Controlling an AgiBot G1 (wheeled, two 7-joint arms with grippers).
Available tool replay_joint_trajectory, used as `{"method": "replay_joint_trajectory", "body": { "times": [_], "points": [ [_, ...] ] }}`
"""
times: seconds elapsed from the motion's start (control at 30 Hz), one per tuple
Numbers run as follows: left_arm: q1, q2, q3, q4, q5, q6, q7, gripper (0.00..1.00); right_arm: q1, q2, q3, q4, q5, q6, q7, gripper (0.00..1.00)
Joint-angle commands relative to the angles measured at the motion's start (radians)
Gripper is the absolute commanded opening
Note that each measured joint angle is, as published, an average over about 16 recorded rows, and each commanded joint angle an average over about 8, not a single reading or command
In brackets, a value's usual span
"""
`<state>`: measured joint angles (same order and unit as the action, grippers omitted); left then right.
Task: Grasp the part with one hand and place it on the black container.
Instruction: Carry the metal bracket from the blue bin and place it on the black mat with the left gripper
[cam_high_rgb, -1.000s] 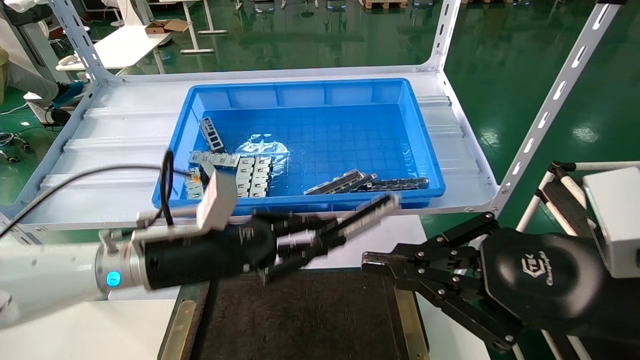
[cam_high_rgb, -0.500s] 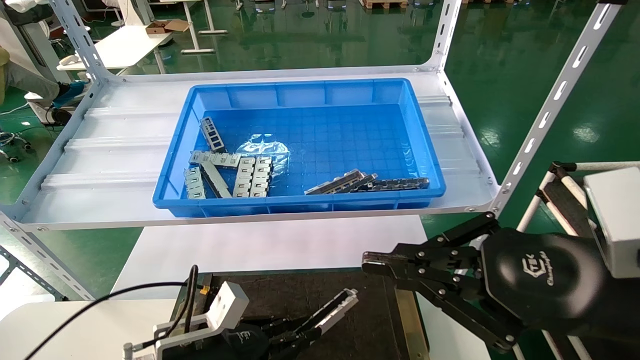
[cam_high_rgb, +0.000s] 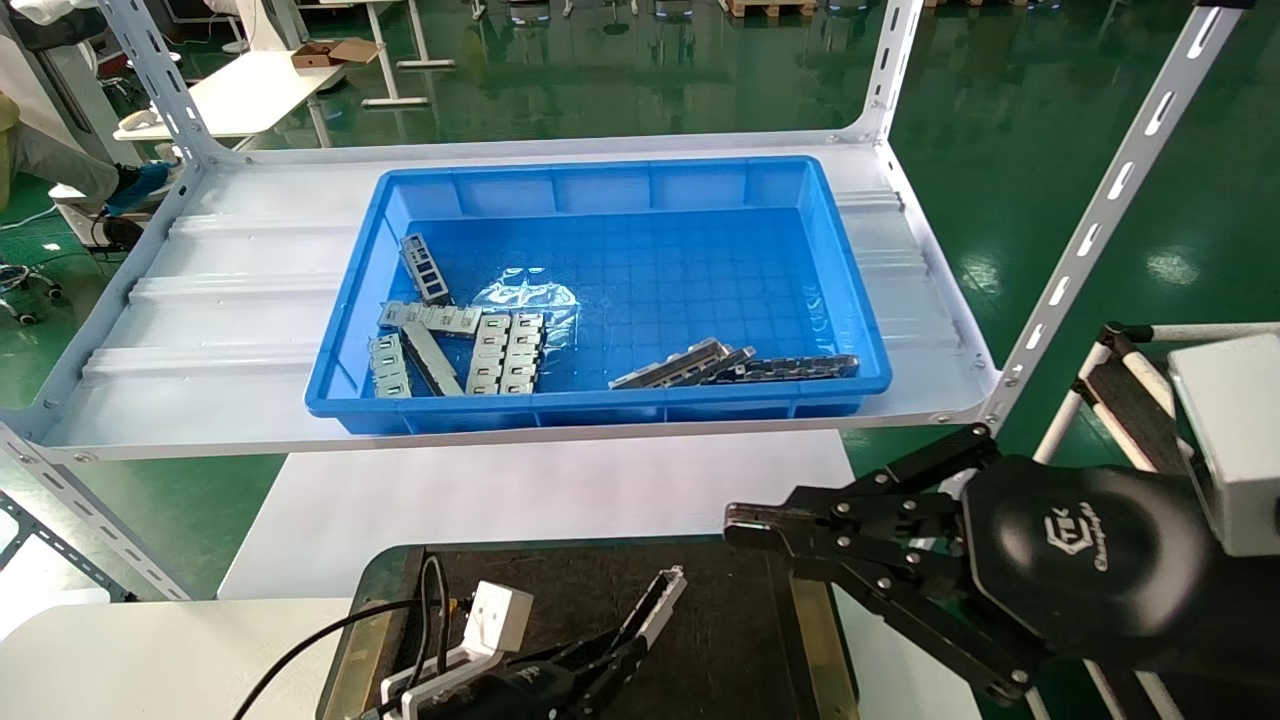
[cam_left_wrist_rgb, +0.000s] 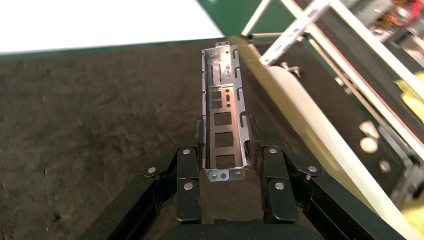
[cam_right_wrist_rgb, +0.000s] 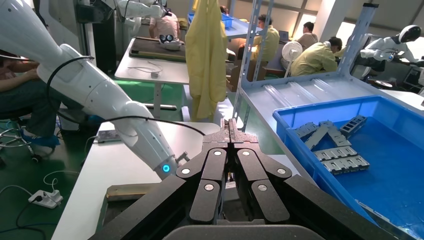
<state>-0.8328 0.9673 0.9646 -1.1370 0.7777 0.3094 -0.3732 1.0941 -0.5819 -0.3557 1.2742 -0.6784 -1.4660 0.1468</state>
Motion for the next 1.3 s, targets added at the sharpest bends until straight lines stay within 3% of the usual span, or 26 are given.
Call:
{"method": "replay_joint_trajectory", "body": {
  "times": [0.03, 0.63, 1.2, 1.23, 1.3],
  "points": [
    [-0.002, 0.024, 0.015, 0.014, 0.003, -0.046, -0.026, 0.0, 0.0, 0.0, 0.0, 0.0, 0.0, 0.0, 0.0, 0.0],
    [0.015, 0.149, 0.094, 0.029, -0.031, -0.367, -0.111, 0.0, 0.0, 0.0, 0.0, 0.0, 0.0, 0.0, 0.0, 0.0],
    [0.006, 0.226, 0.156, 0.054, -0.086, -0.535, -0.105, 0.0, 0.0, 0.0, -0.001, 0.0, 0.0, 0.0, 0.0, 0.0],
    [0.006, 0.228, 0.159, 0.055, -0.09, -0.54, -0.105, 0.01, 0.0, 0.0, -0.001, 0.0, 0.0, 0.0, 0.0, 0.04],
    [0.005, 0.232, 0.164, 0.056, -0.098, -0.55, -0.103, 0.13, 0.0, 0.0, -0.001, 0.0, 0.0, 0.0, 0.0, 0.25]
  ]
}}
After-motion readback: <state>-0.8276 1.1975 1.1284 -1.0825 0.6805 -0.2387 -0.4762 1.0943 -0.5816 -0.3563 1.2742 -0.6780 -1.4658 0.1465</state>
